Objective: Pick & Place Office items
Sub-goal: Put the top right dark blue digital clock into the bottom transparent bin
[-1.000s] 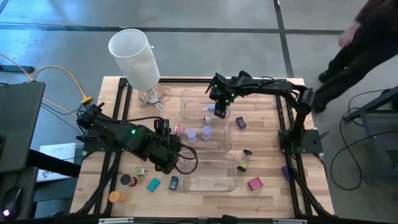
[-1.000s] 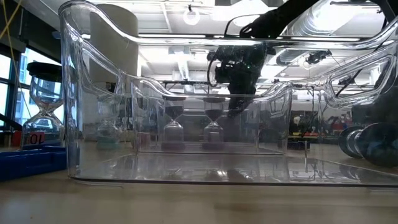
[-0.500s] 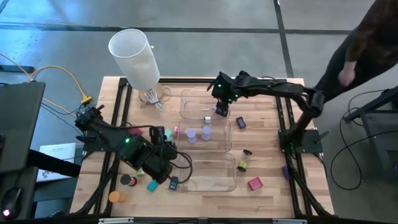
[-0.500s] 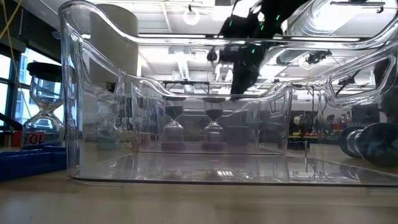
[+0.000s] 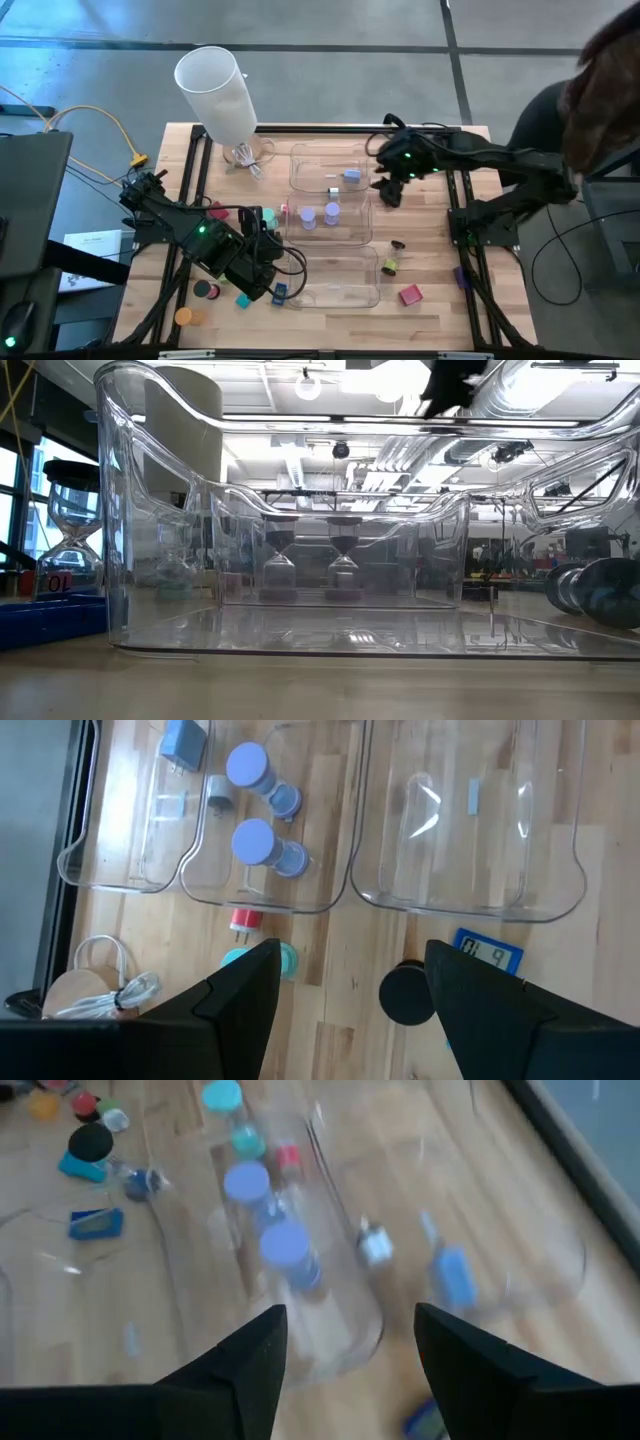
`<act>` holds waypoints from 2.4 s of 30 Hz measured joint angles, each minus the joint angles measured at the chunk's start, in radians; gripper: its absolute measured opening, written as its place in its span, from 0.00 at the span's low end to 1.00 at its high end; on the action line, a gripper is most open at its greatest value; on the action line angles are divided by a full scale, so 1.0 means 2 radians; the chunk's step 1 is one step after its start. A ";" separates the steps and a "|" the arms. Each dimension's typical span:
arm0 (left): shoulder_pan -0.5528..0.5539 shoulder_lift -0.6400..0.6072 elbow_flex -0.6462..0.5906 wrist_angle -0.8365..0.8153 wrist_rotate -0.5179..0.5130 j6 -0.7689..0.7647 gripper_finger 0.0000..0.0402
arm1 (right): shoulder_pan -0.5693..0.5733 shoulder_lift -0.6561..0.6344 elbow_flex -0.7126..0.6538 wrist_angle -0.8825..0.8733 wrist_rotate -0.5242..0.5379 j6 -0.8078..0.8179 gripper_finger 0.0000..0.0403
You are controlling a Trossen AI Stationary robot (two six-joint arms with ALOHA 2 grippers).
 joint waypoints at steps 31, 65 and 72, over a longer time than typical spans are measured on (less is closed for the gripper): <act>0.005 0.003 -0.073 0.027 0.018 0.004 0.59 | -0.064 -0.010 -0.307 0.125 0.065 0.271 0.47; 0.011 0.003 -0.085 0.050 0.030 0.004 0.59 | -0.056 -0.003 -0.350 0.225 0.128 0.232 0.83; 0.004 0.003 -0.085 0.053 0.027 0.004 0.59 | -0.030 0.006 -0.384 0.277 0.161 0.234 0.83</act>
